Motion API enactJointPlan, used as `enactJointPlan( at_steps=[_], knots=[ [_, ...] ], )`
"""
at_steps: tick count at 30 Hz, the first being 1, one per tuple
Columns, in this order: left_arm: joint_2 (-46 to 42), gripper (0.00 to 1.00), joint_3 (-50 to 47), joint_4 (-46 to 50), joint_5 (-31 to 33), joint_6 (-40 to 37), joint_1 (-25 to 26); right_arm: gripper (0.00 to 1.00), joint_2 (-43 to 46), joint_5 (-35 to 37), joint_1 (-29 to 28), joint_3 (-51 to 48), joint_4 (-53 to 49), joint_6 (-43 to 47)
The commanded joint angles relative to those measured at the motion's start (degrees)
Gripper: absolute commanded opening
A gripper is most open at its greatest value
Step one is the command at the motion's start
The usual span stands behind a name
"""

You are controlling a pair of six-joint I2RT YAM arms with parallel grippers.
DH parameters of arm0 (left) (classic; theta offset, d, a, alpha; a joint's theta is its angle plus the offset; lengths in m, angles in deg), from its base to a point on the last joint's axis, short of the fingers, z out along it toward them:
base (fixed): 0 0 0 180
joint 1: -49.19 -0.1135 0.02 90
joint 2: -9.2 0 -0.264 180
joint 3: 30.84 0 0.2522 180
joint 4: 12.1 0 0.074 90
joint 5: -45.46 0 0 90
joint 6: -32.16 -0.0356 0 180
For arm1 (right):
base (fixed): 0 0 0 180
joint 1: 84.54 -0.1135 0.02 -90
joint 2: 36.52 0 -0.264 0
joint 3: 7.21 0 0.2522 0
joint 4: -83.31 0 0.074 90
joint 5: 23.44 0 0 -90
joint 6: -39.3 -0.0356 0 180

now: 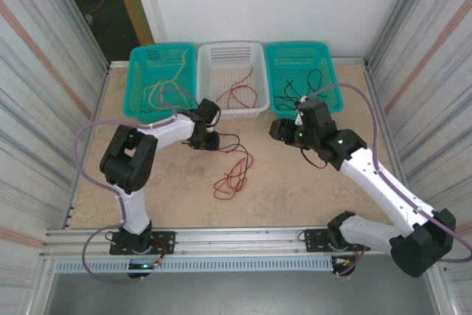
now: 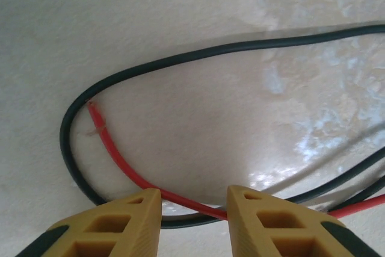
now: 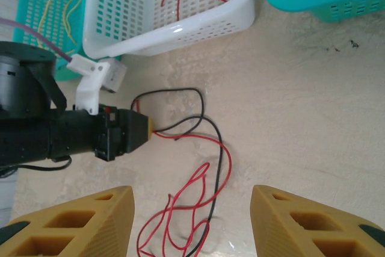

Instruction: Untangle the cables

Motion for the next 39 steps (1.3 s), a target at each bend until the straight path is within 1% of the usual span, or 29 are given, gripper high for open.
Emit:
enactJointPlan(
  at_steps=[1,5,7,8,10,12,14,17,18,20,23,27,31,34,38,39],
  knots=[
    [0.1,0.34,0.2,4.4,-0.3,-1.0,2.5,0.53,0.2,3.3,-0.3,4.3,-1.1,-0.2],
    [-2.4,0.34,-0.7,9.0,-0.8,-1.6,7.4,0.53,3.3,4.6,0.0,4.7,-2.5,-0.2],
    [-5.3,0.34,-2.7,8.9,-2.0,-1.2,10.0,0.54,4.8,4.7,0.2,3.5,-2.3,-0.9],
    [-7.0,0.35,-3.7,8.8,-2.9,-0.9,11.1,0.54,5.4,4.7,0.3,3.0,-2.3,-1.4],
    [-10.4,0.4,-5.1,8.8,-2.1,0.0,11.8,0.53,5.9,4.0,0.3,2.6,-2.9,-2.8],
    [-14.0,0.45,-6.1,8.7,-0.7,0.9,10.0,0.53,6.0,3.5,-0.4,2.6,-3.7,-3.4],
    [-16.5,0.48,-6.5,8.7,0.0,0.7,6.6,0.53,6.0,4.9,-1.7,2.2,-4.8,-3.2],
    [-16.6,0.5,-6.7,8.4,1.0,-1.6,1.1,0.53,8.2,5.8,-2.1,0.5,-5.4,-3.3],
    [-15.7,0.49,-6.6,8.1,-0.1,-2.0,-0.5,0.53,8.4,5.9,-2.2,-0.2,-5.0,-3.4],
    [-12.4,0.42,-6.1,7.0,-3.8,-2.3,-3.2,0.54,8.6,6.1,-2.1,-1.9,-3.6,-3.6],
    [-7.2,0.36,-4.7,6.6,-5.9,-2.4,-3.1,0.54,7.1,5.4,-2.1,-2.9,-1.7,-3.7],
    [-6.1,0.36,-5.8,4.5,-5.4,-0.9,-3.0,0.53,4.4,3.8,-2.2,-4.3,1.2,-4.2],
    [-5.1,0.35,-5.8,4.4,-6.3,-1.6,-2.8,0.53,2.1,3.3,-2.2,-4.4,2.1,-3.7],
    [-3.3,0.33,-5.5,4.8,-5.1,-2.5,-2.8,0.53,1.0,3.4,-2.0,-4.0,2.7,-3.3],
    [-0.4,0.26,-4.0,6.7,-0.1,-2.7,-2.3,0.53,-0.4,2.7,-1.8,-2.9,3.7,-3.1],
    [0.1,0.22,-3.7,6.9,0.6,-2.7,-2.1,0.53,-0.7,2.6,-1.8,-2.4,3.8,-2.9]
  ],
)
